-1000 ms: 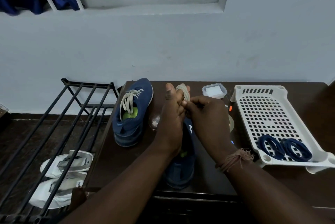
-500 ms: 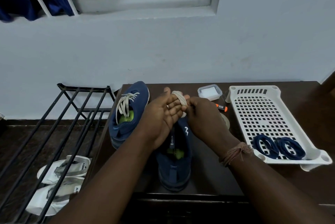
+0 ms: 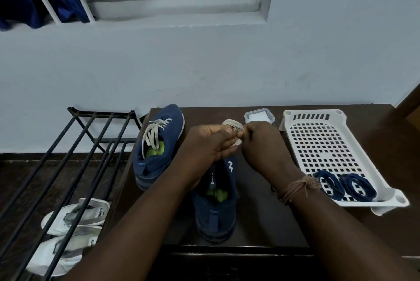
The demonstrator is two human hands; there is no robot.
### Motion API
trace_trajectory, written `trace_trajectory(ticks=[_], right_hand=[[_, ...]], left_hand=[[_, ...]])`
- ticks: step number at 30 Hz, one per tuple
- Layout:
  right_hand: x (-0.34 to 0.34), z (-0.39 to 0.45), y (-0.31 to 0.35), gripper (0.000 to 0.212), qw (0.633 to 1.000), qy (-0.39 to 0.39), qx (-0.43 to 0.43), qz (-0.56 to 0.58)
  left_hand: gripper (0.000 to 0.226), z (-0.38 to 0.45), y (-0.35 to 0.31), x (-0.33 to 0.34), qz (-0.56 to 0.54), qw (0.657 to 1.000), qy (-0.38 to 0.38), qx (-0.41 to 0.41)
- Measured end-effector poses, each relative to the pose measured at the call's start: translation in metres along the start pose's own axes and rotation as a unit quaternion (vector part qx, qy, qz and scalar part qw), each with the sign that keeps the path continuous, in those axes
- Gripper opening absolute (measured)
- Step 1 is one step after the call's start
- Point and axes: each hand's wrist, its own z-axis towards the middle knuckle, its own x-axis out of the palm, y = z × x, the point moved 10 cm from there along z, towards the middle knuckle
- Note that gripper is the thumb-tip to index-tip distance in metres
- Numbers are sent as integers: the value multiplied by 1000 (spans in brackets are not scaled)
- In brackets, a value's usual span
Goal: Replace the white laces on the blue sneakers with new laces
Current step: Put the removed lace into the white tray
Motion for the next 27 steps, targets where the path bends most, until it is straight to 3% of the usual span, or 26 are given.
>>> trace_trajectory(ticks=[7, 13, 17, 20, 24, 27], right_hand=[[-23, 5, -54, 44, 992, -2, 121, 41], [-49, 15, -102, 31, 978, 27, 194, 75], [-65, 20, -163, 14, 949, 76, 290, 98], [-65, 26, -193, 11, 939, 87, 319, 98], [-54, 31, -214, 14, 921, 86, 353, 139], [-46, 44, -228, 21, 928, 98, 346, 98]], left_hand=[[20, 1, -21, -33, 24, 990, -119, 65], [9, 44, 1, 16, 206, 974, -84, 44], [42, 85, 18, 87, 315, 949, -10, 0], [43, 115, 36, 124, 319, 947, 23, -36], [34, 146, 42, 133, 329, 944, -31, -1], [22, 160, 52, 128, 373, 924, -79, 31]])
